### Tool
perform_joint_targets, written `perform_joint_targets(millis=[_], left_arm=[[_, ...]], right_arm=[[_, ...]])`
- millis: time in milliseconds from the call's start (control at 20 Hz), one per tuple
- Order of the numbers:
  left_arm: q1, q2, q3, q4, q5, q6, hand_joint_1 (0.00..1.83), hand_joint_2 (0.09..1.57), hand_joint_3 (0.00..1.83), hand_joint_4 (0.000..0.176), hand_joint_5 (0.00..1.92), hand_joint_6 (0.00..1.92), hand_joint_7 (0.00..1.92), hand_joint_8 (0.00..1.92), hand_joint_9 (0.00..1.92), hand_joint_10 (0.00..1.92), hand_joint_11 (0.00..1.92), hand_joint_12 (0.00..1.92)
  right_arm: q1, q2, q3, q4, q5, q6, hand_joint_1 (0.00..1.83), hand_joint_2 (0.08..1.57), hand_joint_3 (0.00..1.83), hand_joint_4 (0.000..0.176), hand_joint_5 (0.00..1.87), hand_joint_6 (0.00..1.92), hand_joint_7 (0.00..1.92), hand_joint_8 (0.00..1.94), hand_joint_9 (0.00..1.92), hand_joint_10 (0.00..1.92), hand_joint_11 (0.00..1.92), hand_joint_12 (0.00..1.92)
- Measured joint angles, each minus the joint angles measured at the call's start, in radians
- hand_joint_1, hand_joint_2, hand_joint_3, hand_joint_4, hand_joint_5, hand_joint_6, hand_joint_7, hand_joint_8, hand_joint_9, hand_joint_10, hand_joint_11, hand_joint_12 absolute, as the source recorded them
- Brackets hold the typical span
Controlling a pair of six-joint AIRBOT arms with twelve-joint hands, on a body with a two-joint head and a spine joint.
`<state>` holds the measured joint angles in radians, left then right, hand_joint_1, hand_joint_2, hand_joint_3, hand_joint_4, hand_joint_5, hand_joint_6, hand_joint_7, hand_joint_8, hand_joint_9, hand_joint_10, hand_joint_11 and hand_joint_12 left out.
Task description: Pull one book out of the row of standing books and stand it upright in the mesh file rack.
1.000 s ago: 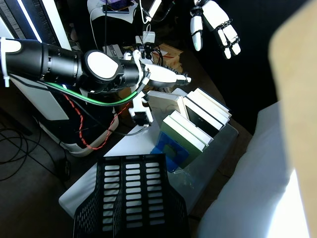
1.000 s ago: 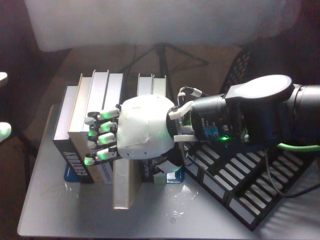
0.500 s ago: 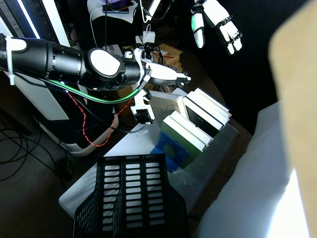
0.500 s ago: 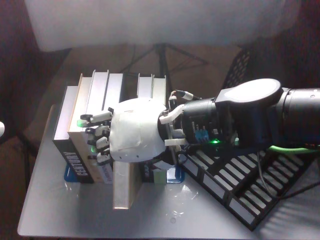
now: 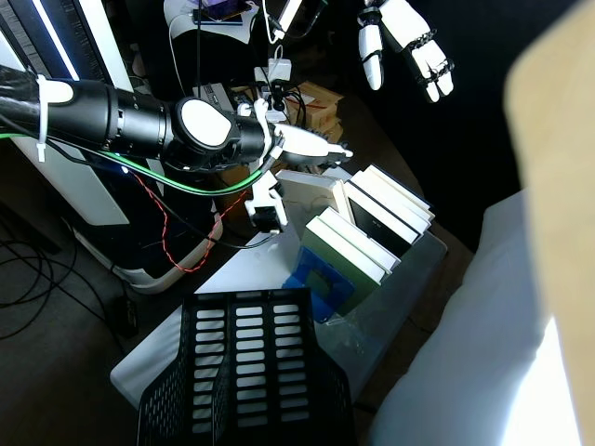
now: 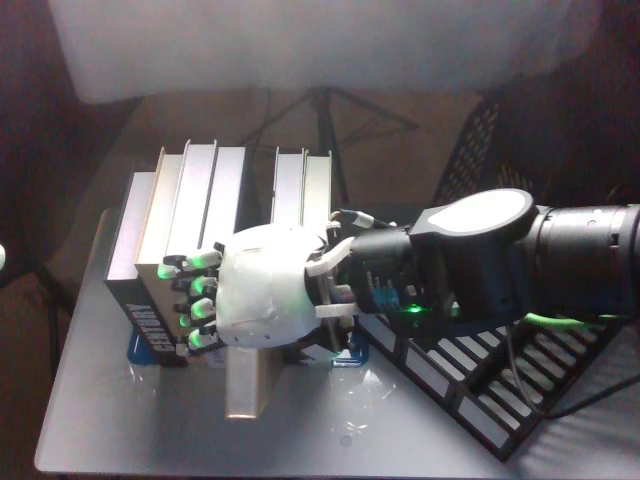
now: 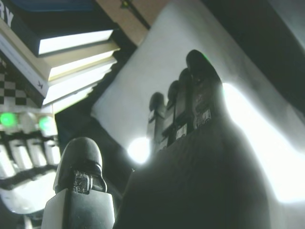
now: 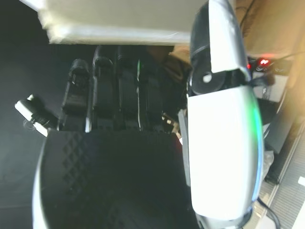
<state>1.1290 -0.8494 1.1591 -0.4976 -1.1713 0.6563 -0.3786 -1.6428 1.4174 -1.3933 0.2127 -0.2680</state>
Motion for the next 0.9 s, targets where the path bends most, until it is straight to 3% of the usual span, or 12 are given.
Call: perform_joint_targets(millis=[150, 200, 300, 450, 650, 700, 750, 900], left_arm=[[0.000, 0.000, 0.000, -0.001, 0.000, 0.000, 0.24, 1.33, 0.00, 0.016, 0.09, 0.00, 0.00, 0.00, 0.00, 0.00, 0.00, 0.25], [0.000, 0.000, 0.000, 0.000, -0.001, 0.000, 0.24, 1.33, 0.00, 0.004, 0.09, 0.00, 0.00, 0.00, 0.00, 0.00, 0.00, 0.23], [0.000, 0.000, 0.000, 0.000, -0.001, 0.000, 0.24, 1.34, 0.00, 0.017, 0.08, 0.00, 0.00, 0.00, 0.00, 0.00, 0.00, 0.23], [0.000, -0.001, 0.001, 0.000, -0.001, -0.002, 0.25, 1.35, 0.00, 0.007, 0.09, 0.00, 0.00, 0.00, 0.00, 0.00, 0.00, 0.27], [0.000, -0.001, 0.002, 0.005, -0.001, -0.003, 0.28, 1.35, 0.00, 0.010, 0.10, 0.00, 0.00, 0.00, 0.00, 0.00, 0.00, 0.33], [0.000, -0.001, 0.002, 0.004, 0.000, -0.004, 0.28, 1.36, 0.00, 0.011, 0.10, 0.00, 0.00, 0.00, 0.00, 0.00, 0.00, 0.28], [0.000, -0.001, 0.002, 0.003, 0.000, -0.004, 0.29, 1.36, 0.00, 0.000, 0.10, 0.00, 0.00, 0.00, 0.00, 0.00, 0.00, 0.26], [0.000, -0.003, 0.005, 0.008, 0.000, -0.008, 0.30, 1.38, 0.00, 0.000, 0.09, 0.00, 0.00, 0.00, 0.00, 0.00, 0.00, 0.20]], right_arm=[[0.000, -0.020, 0.013, -0.020, -0.010, 0.000, 1.19, 0.98, 0.00, 0.041, 0.34, 0.00, 0.36, 0.00, 0.24, 0.00, 0.00, 0.00], [0.000, -0.031, 0.020, -0.028, -0.012, 0.000, 1.19, 0.98, 0.00, 0.041, 0.34, 0.00, 0.36, 0.00, 0.24, 0.00, 0.00, 0.00], [-0.006, -0.042, 0.031, -0.042, -0.015, 0.000, 1.19, 0.98, 0.00, 0.041, 0.34, 0.00, 0.36, 0.00, 0.24, 0.00, 0.00, 0.00], [-0.020, -0.058, 0.055, -0.060, -0.037, 0.000, 1.19, 0.98, 0.00, 0.041, 0.34, 0.00, 0.36, 0.00, 0.24, 0.00, 0.00, 0.00], [-0.032, -0.071, 0.065, -0.076, -0.055, 0.004, 1.19, 0.98, 0.00, 0.041, 0.34, 0.00, 0.36, 0.00, 0.24, 0.00, 0.00, 0.00], [-0.036, -0.073, 0.065, -0.079, -0.056, 0.004, 1.19, 0.98, 0.00, 0.041, 0.34, 0.00, 0.36, 0.00, 0.24, 0.00, 0.00, 0.00], [-0.036, -0.076, 0.067, -0.085, -0.056, 0.005, 1.19, 0.98, 0.00, 0.041, 0.34, 0.00, 0.36, 0.00, 0.24, 0.00, 0.00, 0.00], [-0.038, -0.082, 0.072, -0.124, -0.061, 0.033, 1.19, 0.98, 0.00, 0.041, 0.34, 0.00, 0.36, 0.00, 0.24, 0.00, 0.00, 0.00]])
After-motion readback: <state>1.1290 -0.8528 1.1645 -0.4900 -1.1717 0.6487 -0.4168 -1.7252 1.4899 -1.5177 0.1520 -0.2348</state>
